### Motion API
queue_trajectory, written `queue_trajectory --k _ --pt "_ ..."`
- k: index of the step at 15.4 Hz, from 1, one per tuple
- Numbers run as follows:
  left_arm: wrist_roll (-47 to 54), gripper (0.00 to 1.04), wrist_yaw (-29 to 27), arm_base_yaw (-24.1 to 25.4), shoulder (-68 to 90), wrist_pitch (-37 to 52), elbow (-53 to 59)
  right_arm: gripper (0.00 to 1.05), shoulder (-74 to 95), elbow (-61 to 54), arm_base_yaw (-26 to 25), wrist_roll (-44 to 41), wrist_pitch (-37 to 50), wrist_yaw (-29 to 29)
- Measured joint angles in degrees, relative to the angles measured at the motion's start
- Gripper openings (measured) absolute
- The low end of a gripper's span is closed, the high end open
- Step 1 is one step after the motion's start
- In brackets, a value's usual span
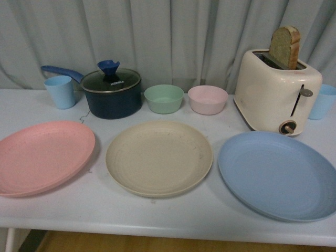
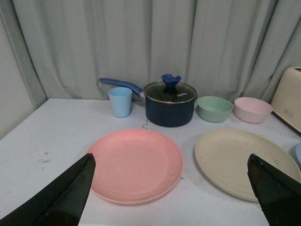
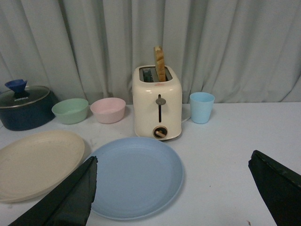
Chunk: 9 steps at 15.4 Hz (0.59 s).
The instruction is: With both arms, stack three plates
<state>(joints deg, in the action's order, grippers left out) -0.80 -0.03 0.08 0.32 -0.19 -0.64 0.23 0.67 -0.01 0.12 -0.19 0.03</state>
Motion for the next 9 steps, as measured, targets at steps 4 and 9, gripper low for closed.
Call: queue_trajectory --k 4,9 --pt "0.0 0.98 0.0 0.0 0.0 0.0 0.0 0.98 0.0 0.0 0.0 0.0 0.0 0.0" --pt "0.0 0.98 0.0 0.0 0.0 0.0 0.0 0.98 0.0 0.0 0.0 0.0 0.0 0.0"
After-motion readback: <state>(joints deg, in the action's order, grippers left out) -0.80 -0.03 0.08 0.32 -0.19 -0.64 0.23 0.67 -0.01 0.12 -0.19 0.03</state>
